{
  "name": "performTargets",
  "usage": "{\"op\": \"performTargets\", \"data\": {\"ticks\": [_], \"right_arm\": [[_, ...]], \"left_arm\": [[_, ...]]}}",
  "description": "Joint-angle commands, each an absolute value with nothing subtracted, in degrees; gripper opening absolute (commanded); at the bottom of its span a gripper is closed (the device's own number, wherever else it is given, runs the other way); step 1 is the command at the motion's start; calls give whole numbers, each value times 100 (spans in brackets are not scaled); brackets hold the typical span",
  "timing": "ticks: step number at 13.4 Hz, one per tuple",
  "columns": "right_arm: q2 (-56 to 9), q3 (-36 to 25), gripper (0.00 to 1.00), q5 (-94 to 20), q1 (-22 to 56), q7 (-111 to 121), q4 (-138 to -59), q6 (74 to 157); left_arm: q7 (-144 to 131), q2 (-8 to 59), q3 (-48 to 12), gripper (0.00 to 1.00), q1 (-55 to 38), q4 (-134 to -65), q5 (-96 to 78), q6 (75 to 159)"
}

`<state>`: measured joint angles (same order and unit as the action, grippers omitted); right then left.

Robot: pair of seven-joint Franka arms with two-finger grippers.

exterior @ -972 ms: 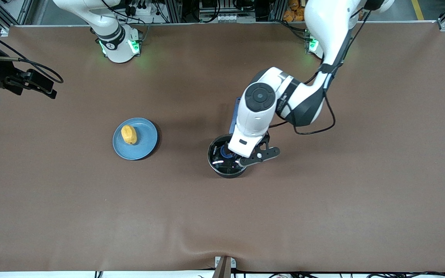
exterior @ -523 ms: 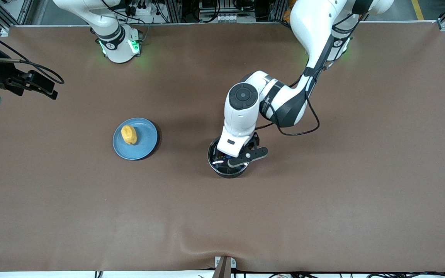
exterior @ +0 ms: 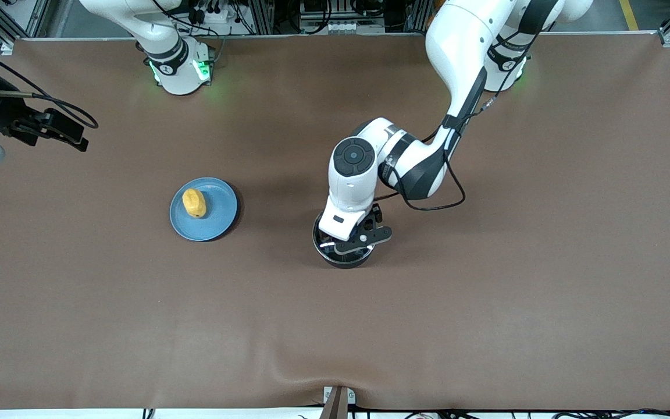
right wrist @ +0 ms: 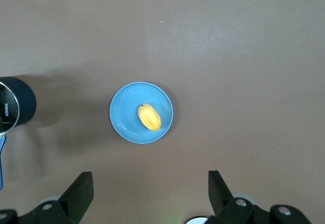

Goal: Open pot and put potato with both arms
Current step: 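Lower the left gripper onto the lid's blue knob and grasp it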

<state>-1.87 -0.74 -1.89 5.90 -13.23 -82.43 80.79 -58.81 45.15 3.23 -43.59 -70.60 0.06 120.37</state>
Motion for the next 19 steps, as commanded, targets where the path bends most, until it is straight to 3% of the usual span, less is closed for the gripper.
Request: {"op": "performTargets", "data": {"ticks": [1,10,12,13,17,19], "right_arm": [[-62,26,100,-255,439,-1274,-8393,8147],[-70,35,100,-255,378,-1274,-8429,8183],[-70,35,100,-255,378,-1257,-8429,8191],[-70,35,100,-255,369,-1239,-8429,8191],[-79,26,100,-255,352,-1230,-8437,8200],[-79,26,100,-255,352,-1230,-8438,8200]], "left_arm": [[-5933,4605,273,100,-4377,-6873,-35,11988],[-5941,4693,185,100,-4395,-6908,-44,11997],[-5933,4746,185,95,-4395,-6908,-44,11997],[-5933,4746,185,90,-4403,-6917,-44,11997],[-5933,4720,176,46,-4395,-6917,-53,11936],[-5924,4667,176,28,-4386,-6917,-122,11927]]}}
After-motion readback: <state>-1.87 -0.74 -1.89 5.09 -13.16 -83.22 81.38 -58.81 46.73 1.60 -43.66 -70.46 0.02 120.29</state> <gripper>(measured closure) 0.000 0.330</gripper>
